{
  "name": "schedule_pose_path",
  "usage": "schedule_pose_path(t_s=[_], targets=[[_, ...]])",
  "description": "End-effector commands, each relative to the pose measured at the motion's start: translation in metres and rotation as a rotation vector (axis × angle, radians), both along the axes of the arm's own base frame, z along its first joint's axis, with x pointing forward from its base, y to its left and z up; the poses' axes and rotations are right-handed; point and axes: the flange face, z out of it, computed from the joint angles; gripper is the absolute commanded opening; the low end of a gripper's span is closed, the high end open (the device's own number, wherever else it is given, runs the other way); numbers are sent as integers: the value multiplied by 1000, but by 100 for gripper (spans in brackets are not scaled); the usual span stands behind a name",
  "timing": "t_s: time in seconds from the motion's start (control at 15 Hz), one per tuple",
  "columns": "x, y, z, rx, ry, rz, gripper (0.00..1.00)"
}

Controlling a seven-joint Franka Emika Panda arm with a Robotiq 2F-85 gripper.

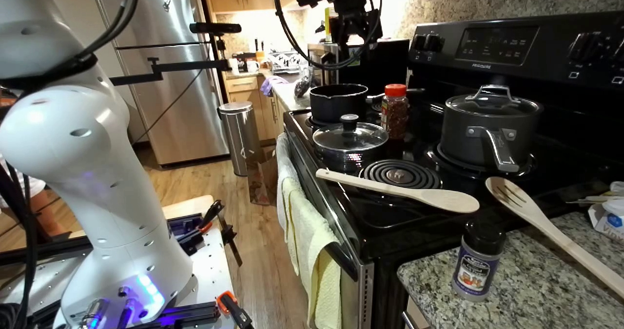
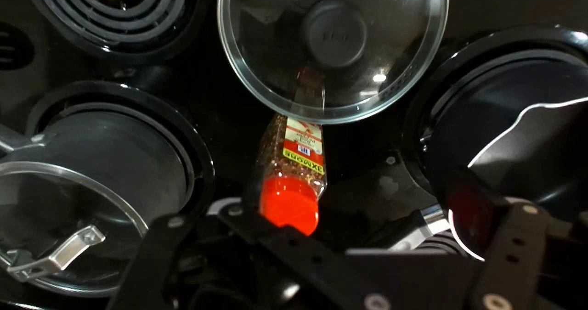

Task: Move the container with the red lid to the right side of the counter

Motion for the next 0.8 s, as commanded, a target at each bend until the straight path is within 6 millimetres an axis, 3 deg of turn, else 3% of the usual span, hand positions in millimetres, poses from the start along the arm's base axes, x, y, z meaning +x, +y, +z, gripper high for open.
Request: schedule_pose_path(t_s=[0.0,0.33,0.73], targets=[[46,15,-17,-57,-11,-79,100],[89,15,-48,-84,8,-248,100],[119,22,-62,-4,12,-382,100]])
